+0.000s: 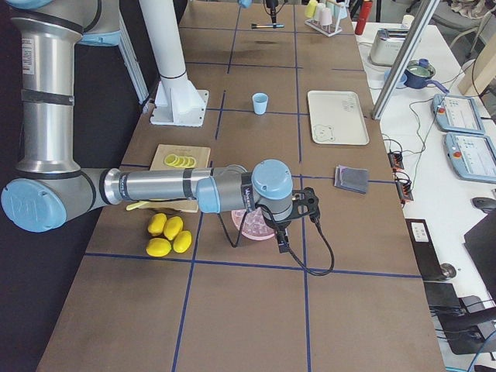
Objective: Mash ice and strawberries in cup
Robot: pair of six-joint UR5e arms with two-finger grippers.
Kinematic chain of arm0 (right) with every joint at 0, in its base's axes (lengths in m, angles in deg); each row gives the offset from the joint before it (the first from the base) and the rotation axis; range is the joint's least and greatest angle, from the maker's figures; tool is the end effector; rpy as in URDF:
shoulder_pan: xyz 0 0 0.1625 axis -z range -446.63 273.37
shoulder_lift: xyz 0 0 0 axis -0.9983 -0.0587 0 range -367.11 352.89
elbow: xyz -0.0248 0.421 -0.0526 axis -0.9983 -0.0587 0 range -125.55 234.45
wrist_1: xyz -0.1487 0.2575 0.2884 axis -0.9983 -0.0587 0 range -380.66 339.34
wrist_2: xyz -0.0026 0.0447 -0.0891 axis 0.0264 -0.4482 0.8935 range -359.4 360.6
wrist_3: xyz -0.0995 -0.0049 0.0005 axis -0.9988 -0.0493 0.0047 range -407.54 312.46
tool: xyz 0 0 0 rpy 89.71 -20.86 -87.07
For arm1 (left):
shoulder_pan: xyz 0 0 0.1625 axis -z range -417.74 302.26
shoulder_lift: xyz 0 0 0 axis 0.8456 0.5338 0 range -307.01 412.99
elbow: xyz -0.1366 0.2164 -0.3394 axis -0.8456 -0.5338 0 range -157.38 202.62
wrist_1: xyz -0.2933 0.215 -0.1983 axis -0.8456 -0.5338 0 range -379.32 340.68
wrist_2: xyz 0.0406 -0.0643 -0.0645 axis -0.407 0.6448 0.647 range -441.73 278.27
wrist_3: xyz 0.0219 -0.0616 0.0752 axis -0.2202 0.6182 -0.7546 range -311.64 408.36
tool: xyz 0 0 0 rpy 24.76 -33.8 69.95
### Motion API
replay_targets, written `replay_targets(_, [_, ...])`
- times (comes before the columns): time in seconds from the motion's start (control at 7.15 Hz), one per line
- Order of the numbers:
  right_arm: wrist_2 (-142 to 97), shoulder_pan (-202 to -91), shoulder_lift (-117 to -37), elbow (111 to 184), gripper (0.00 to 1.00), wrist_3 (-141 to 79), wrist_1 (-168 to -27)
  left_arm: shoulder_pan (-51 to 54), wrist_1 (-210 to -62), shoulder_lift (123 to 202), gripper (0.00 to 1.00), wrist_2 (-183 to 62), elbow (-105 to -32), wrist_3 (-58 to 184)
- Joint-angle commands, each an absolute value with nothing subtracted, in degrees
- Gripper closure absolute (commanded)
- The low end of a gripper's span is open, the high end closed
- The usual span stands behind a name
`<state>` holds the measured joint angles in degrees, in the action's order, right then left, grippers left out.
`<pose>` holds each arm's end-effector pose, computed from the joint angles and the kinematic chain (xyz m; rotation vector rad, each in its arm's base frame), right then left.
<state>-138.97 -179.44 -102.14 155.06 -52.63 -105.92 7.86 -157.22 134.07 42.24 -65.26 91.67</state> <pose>0.0801 -0.4594 0.5934 0.2279 -0.8494 -0.1152 0.1146 -0.4404 0.6639 0.1995 0.8221 -0.1195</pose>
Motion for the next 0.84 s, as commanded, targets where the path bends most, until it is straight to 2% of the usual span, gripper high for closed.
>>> replay_targets(0.0, [-139.0, -179.4, -102.2, 155.0, 0.01, -52.6, -105.9, 5.4, -157.3, 134.6, 1.0, 38.4, -64.0, 91.5])
replay_targets(0.7, [-139.0, -179.4, -102.5, 155.3, 0.01, -52.6, -105.8, 5.0, -157.4, 134.5, 1.0, 38.4, -62.5, 86.9])
